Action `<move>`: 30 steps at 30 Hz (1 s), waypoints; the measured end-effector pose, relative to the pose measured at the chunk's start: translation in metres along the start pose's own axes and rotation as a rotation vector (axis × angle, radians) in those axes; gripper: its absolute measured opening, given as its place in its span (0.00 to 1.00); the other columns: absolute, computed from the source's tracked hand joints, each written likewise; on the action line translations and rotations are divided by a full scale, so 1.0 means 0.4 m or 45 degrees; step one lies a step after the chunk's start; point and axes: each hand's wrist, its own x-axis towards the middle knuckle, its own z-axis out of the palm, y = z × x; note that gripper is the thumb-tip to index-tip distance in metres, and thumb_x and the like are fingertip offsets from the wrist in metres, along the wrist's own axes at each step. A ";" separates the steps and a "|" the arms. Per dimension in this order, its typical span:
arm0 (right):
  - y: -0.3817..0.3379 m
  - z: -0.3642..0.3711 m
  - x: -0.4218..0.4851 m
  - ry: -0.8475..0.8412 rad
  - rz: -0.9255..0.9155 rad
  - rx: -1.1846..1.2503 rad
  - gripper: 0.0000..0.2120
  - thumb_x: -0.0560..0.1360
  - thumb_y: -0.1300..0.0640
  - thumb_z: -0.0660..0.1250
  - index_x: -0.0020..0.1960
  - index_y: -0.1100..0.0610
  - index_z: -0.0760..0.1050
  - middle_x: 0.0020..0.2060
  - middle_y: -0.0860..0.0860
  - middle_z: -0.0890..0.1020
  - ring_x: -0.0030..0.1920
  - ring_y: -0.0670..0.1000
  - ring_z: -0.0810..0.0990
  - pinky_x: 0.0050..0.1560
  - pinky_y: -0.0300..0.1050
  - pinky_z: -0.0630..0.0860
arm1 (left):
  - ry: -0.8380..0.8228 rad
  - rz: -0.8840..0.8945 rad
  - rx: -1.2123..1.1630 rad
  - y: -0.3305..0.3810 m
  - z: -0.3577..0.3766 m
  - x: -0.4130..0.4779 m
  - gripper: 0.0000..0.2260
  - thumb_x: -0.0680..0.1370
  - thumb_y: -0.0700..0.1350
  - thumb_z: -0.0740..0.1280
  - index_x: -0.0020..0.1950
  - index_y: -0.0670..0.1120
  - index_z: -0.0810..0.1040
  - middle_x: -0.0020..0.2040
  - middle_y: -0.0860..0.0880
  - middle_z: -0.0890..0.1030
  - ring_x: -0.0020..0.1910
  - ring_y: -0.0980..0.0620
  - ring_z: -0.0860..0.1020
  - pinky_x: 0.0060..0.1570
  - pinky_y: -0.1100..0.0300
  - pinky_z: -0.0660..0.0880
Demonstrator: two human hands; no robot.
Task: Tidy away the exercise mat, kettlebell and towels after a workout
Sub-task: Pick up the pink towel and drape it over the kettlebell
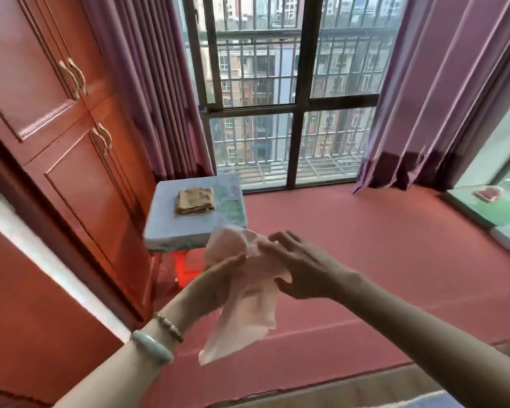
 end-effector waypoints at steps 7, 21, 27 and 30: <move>0.337 0.002 0.117 -0.117 0.621 0.786 0.33 0.63 0.38 0.67 0.66 0.48 0.69 0.60 0.51 0.68 0.57 0.44 0.68 0.59 0.39 0.65 | 0.131 -0.163 0.396 0.128 -0.037 0.358 0.11 0.77 0.35 0.64 0.58 0.36 0.75 0.48 0.38 0.80 0.45 0.43 0.80 0.59 0.41 0.73; 0.982 -0.040 0.192 -0.208 1.064 0.831 0.08 0.67 0.55 0.75 0.38 0.50 0.75 0.32 0.43 0.75 0.34 0.40 0.71 0.36 0.38 0.68 | -0.501 -0.388 0.632 0.338 0.228 1.094 0.10 0.78 0.37 0.63 0.60 0.39 0.75 0.56 0.42 0.80 0.49 0.51 0.80 0.54 0.57 0.76; 1.224 -0.040 0.156 0.033 1.194 0.470 0.12 0.64 0.55 0.73 0.36 0.58 0.71 0.31 0.52 0.76 0.34 0.49 0.72 0.36 0.52 0.71 | -0.788 -0.642 0.583 0.348 0.355 1.385 0.32 0.67 0.48 0.78 0.67 0.38 0.71 0.66 0.36 0.73 0.65 0.39 0.72 0.69 0.44 0.64; 1.376 -0.029 0.143 0.098 1.221 0.143 0.14 0.65 0.50 0.67 0.42 0.60 0.75 0.36 0.55 0.80 0.37 0.57 0.76 0.37 0.55 0.74 | -0.942 -0.582 0.609 0.359 0.427 1.544 0.31 0.66 0.50 0.78 0.64 0.40 0.73 0.59 0.39 0.79 0.57 0.43 0.78 0.59 0.49 0.74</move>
